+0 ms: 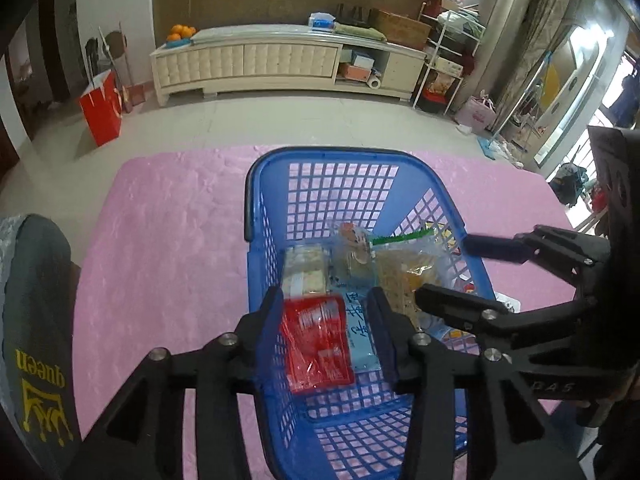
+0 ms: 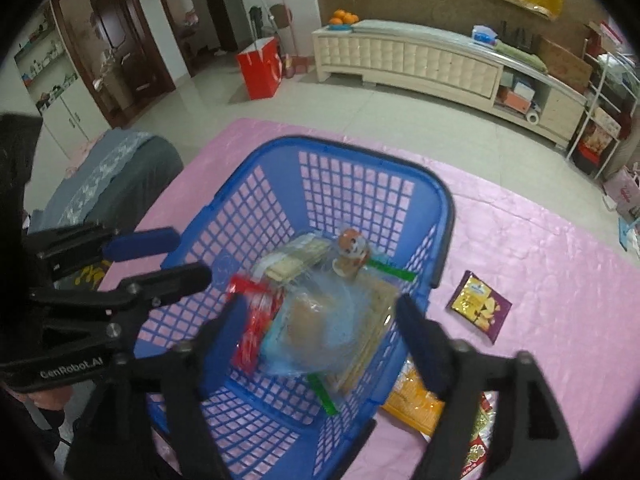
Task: Organize snacks
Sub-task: 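Open both grippers to drop the bags into the basket, then withdraw both grippers from the basket toward the remaining snacks, then lower the right gripper and grasp the red-silver pouch, then lift the red-silver pouch with the right gripper while the left grasps the orange-yellow pouch, then carry both pouches over the basket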
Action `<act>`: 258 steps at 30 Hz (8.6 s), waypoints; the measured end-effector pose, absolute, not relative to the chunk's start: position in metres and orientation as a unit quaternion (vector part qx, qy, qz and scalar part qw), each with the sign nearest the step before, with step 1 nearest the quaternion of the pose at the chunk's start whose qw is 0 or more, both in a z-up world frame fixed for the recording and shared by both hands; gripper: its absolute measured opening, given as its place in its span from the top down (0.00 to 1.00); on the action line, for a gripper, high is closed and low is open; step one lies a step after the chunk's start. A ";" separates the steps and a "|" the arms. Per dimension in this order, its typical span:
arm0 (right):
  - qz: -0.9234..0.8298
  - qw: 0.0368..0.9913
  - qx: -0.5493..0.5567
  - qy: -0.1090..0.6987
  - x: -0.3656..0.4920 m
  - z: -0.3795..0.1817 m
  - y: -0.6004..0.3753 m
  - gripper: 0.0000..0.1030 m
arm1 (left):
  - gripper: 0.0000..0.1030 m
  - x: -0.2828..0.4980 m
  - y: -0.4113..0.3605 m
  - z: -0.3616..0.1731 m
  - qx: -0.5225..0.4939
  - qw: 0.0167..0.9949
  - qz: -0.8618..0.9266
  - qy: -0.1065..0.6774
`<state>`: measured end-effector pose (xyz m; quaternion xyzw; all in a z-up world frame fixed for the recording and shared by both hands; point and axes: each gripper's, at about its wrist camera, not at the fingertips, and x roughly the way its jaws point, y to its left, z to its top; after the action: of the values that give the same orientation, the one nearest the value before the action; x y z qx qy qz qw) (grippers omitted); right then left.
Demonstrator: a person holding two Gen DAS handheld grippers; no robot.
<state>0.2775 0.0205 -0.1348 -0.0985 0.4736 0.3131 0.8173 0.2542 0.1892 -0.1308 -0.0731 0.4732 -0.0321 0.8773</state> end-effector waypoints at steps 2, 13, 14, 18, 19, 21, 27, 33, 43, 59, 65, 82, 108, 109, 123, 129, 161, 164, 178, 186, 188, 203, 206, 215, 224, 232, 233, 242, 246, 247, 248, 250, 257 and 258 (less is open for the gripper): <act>0.314 0.822 -0.098 0.466 0.274 -0.129 0.017 0.15 | 0.49 0.250 0.191 -0.128 -0.077 0.879 -0.029 0.470; 0.287 0.841 -0.103 0.448 0.242 -0.090 -0.011 0.15 | 0.49 0.214 0.170 -0.098 -0.069 0.886 -0.035 0.457; 0.285 0.843 -0.104 0.445 0.237 -0.086 -0.014 0.15 | 0.49 0.212 0.166 -0.094 -0.067 0.887 -0.036 0.455; 0.272 0.851 -0.102 0.437 0.222 -0.069 -0.030 0.15 | 0.43 0.193 0.152 -0.077 -0.063 0.894 -0.041 0.442; 0.269 0.852 -0.100 0.437 0.219 -0.066 -0.034 0.15 | 0.43 0.189 0.149 -0.073 -0.062 0.896 -0.042 0.438; 0.265 0.856 -0.094 0.434 0.211 -0.058 -0.045 0.15 | 0.43 0.180 0.141 -0.065 -0.060 0.898 -0.044 0.434; 0.254 0.866 -0.082 0.424 0.195 -0.045 -0.072 0.15 | 0.39 0.162 0.112 -0.046 -0.041 0.904 -0.053 0.422; 0.242 0.870 -0.074 0.422 0.186 -0.045 -0.103 0.15 | 0.35 0.151 0.084 -0.038 -0.027 0.908 -0.061 0.414; 0.230 0.867 -0.069 0.437 0.186 -0.065 -0.149 0.15 | 0.35 0.153 0.036 -0.059 -0.020 0.899 -0.078 0.431; 0.263 0.845 -0.072 0.459 0.195 -0.124 -0.208 0.15 | 0.35 0.154 -0.026 -0.109 -0.033 0.886 -0.072 0.456; 0.283 0.841 -0.121 0.444 0.199 -0.150 -0.204 0.11 | 0.35 0.148 -0.037 -0.137 -0.045 0.888 -0.036 0.457; 0.385 0.766 -0.219 0.466 0.257 -0.240 -0.155 0.08 | 0.35 0.145 -0.024 -0.211 -0.101 0.875 0.050 0.471; 0.419 0.714 -0.278 0.488 0.272 -0.274 -0.113 0.10 | 0.35 0.168 -0.008 -0.234 -0.128 0.867 0.097 0.472; 0.420 0.712 -0.276 0.490 0.273 -0.274 -0.114 0.10 | 0.35 0.167 -0.007 -0.235 -0.131 0.866 0.099 0.472; 0.389 0.715 -0.271 0.514 0.272 -0.271 -0.102 0.17 | 0.35 0.166 -0.006 -0.235 -0.128 0.868 0.094 0.470; 0.382 0.731 -0.237 0.513 0.280 -0.267 -0.120 0.42 | 0.35 0.170 -0.004 -0.234 -0.131 0.870 0.096 0.466; 0.307 0.776 -0.154 0.529 0.291 -0.267 -0.209 0.49 | 0.35 0.298 -0.074 -0.245 0.015 0.857 0.010 0.515; 0.311 0.776 -0.139 0.531 0.297 -0.266 -0.212 0.49 | 0.35 0.319 -0.076 -0.256 0.050 0.850 0.007 0.524; 0.308 0.782 -0.112 0.530 0.299 -0.262 -0.210 0.48 | 0.18 0.357 -0.041 -0.276 0.009 0.845 -0.007 0.534; 0.299 0.781 -0.107 0.538 0.306 -0.261 -0.208 0.49 | 0.41 0.361 -0.040 -0.272 0.011 0.843 -0.034 0.536; 0.299 0.779 -0.096 0.543 0.309 -0.261 -0.211 0.49 | 0.61 0.360 -0.033 -0.271 0.005 0.842 -0.038 0.538; 0.289 0.809 -0.097 0.503 0.281 -0.260 -0.209 0.63 | 0.90 0.315 -0.048 -0.261 -0.022 0.846 -0.047 0.530; 0.290 0.809 -0.097 0.502 0.272 -0.254 -0.207 0.67 | 0.90 0.300 -0.056 -0.256 -0.015 0.849 -0.060 0.524; 0.289 0.810 -0.077 0.505 0.257 -0.230 -0.209 0.99 | 0.90 0.263 -0.064 -0.237 -0.029 0.857 -0.071 0.510; 0.283 0.825 -0.094 0.480 0.236 -0.206 -0.200 0.99 | 0.90 0.232 -0.048 -0.219 -0.046 0.861 -0.060 0.504; 0.287 0.851 -0.131 0.419 0.207 -0.139 -0.181 0.99 | 0.90 0.210 -0.038 -0.174 -0.052 0.883 -0.067 0.461; 0.287 0.854 -0.132 0.414 0.205 -0.132 -0.179 0.99 | 0.90 0.207 -0.036 -0.166 -0.053 0.887 -0.067 0.453; 0.296 0.873 -0.137 0.362 0.188 -0.068 -0.150 0.99 | 0.90 0.187 -0.002 -0.102 -0.047 0.911 -0.064 0.404; 0.309 0.875 -0.137 0.346 0.184 -0.054 -0.129 0.99 | 0.90 0.182 0.023 -0.087 -0.044 0.916 -0.053 0.396; 0.312 0.875 -0.139 0.343 0.184 -0.052 -0.123 0.99 | 0.90 0.181 0.029 -0.085 -0.045 0.916 -0.050 0.395; 0.316 0.875 -0.140 0.339 0.184 -0.049 -0.116 0.99 | 0.90 0.179 0.036 -0.082 -0.047 0.917 -0.047 0.393; 0.323 0.875 -0.139 0.333 0.183 -0.046 -0.107 0.99 | 0.90 0.176 0.050 -0.080 -0.049 0.918 -0.040 0.393; 0.343 0.868 -0.140 0.330 0.188 -0.048 -0.068 0.99 | 0.90 0.173 0.094 -0.082 -0.053 0.914 -0.019 0.401; 0.346 0.866 -0.140 0.331 0.189 -0.048 -0.062 0.99 | 0.90 0.172 0.099 -0.082 -0.054 0.914 -0.017 0.402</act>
<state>0.1894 -0.0617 -0.0479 -0.1399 0.3313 0.3463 0.8665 0.1719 0.0987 -0.0824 -0.0541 0.4021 -0.0167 0.9138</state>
